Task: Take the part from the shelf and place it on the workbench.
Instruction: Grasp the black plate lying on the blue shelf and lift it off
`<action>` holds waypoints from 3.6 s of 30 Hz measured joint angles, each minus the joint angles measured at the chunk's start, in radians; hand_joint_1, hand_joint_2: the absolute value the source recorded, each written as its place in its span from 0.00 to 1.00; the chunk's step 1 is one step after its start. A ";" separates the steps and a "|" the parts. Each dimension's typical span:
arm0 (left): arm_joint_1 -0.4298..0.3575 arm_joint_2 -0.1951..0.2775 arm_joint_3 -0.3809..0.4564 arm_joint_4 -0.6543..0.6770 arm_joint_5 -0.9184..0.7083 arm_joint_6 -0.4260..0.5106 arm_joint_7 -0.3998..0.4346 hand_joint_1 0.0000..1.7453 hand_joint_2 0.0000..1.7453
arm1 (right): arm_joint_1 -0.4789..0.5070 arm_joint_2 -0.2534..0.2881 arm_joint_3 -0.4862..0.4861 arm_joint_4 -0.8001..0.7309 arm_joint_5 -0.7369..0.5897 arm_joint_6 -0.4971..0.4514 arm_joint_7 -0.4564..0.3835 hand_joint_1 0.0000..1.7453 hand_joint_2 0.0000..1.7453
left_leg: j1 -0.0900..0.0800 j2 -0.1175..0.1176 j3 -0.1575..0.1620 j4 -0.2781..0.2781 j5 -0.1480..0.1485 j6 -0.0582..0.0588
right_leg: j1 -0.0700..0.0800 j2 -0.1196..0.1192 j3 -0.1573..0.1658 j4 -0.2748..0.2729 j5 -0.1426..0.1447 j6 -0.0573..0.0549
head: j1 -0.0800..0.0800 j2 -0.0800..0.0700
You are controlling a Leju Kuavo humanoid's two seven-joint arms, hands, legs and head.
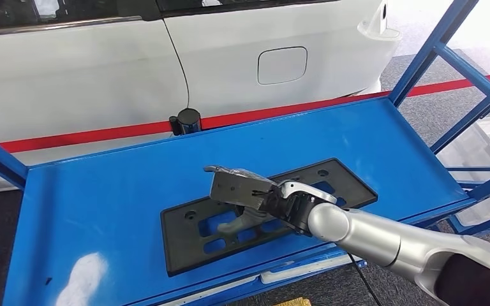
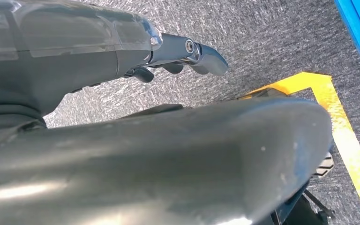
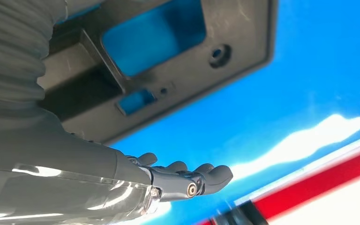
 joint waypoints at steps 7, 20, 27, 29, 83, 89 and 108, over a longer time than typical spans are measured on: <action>0.000 0.004 0.000 0.002 0.005 0.001 -0.002 0.00 0.00 | -0.020 -0.001 -0.042 -0.061 0.059 0.005 0.007 0.00 1.00 | 0.000 -0.001 0.001 0.000 0.000 -0.001 | 0.000 0.000 0.000 0.000 0.000 0.000 | 0.000 0.000; 0.000 0.004 0.000 0.002 0.005 0.002 -0.002 0.00 0.00 | -0.021 -0.003 -0.057 -0.100 0.099 0.012 0.017 0.00 1.00 | 0.000 -0.002 0.001 0.000 0.000 -0.001 | 0.000 0.000 0.000 0.000 0.000 0.000 | 0.000 0.000; 0.000 0.004 0.000 0.002 0.004 0.002 -0.003 0.00 0.00 | -0.041 -0.003 -0.040 -0.140 0.388 0.135 0.113 0.00 1.00 | 0.000 -0.002 0.000 0.000 0.000 -0.001 | 0.000 0.000 0.000 0.000 0.000 0.000 | 0.000 0.000; 0.000 0.004 0.000 0.002 0.004 0.002 -0.005 0.00 0.00 | -0.052 -0.003 -0.031 -0.155 0.404 0.182 0.133 0.00 1.00 | 0.000 -0.001 0.000 0.000 0.000 -0.001 | 0.000 0.000 0.000 0.000 0.000 0.000 | -0.001 0.000; 0.000 -0.002 0.000 0.006 0.031 -0.001 -0.011 0.00 0.00 | -0.136 0.044 0.222 -0.147 0.239 0.291 0.120 0.00 1.00 | 0.000 -0.003 0.001 0.000 0.000 -0.001 | 0.000 0.000 0.000 0.000 0.000 -0.001 | -0.001 0.000; 0.000 0.002 0.000 0.006 0.037 -0.001 -0.009 0.00 0.00 | -0.116 0.043 0.220 -0.147 0.253 0.288 0.120 0.00 1.00 | 0.000 -0.005 0.001 0.000 0.000 -0.001 | 0.000 -0.001 0.000 0.000 0.000 -0.001 | -0.001 0.000; 0.000 0.018 0.000 0.007 0.042 -0.001 0.000 0.00 0.00 | -0.059 0.026 0.204 -0.147 0.270 0.291 0.140 0.00 1.00 | 0.000 -0.007 0.000 0.000 0.001 -0.001 | 0.000 -0.003 0.000 0.000 -0.001 -0.001 | -0.001 0.000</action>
